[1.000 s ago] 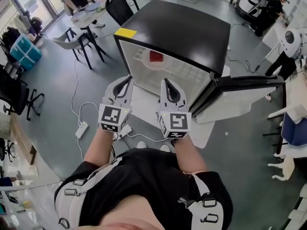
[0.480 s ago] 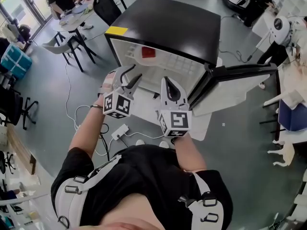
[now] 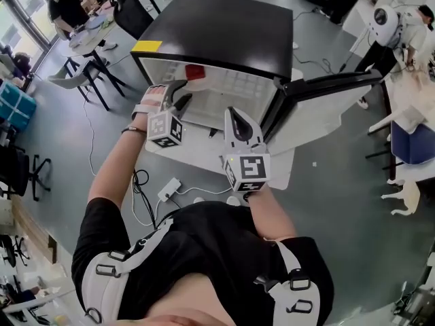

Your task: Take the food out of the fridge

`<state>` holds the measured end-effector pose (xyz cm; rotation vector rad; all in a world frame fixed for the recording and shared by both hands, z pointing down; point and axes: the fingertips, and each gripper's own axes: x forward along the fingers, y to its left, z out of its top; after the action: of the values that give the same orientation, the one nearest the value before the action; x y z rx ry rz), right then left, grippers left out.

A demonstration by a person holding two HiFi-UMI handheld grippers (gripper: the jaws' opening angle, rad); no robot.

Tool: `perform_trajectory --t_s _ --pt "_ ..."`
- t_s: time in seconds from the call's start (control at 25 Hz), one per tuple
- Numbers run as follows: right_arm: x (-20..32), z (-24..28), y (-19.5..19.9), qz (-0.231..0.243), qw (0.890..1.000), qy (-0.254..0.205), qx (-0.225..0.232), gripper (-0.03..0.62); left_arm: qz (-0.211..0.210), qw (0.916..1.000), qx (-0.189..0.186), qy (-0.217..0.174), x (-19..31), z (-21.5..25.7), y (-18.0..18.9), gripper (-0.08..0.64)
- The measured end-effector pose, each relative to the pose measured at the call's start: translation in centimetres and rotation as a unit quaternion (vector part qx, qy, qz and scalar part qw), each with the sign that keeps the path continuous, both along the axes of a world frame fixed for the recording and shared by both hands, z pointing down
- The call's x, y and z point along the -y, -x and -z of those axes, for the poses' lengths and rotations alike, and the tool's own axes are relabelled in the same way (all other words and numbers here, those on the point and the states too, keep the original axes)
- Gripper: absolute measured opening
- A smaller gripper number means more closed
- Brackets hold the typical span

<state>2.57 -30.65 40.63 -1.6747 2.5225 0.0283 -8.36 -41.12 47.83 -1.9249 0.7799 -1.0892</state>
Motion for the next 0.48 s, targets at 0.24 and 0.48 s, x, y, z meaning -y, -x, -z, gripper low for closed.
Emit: perform_trajectory --t_s 0.24,0.48 --pt "-0.4 -0.3 -1.2 -0.013 1.0 0.005 -0.003 0.008 -0.004 0.997 0.078 0.003 1.6 -2.9 -0.4 0.179" --pt "-0.4 -0.8 -2.5 -0.032 0.999 0.009 -0.002 0.008 0.016 0.9933 0.114 0.005 3.2 -4.5 -0.4 0.178"
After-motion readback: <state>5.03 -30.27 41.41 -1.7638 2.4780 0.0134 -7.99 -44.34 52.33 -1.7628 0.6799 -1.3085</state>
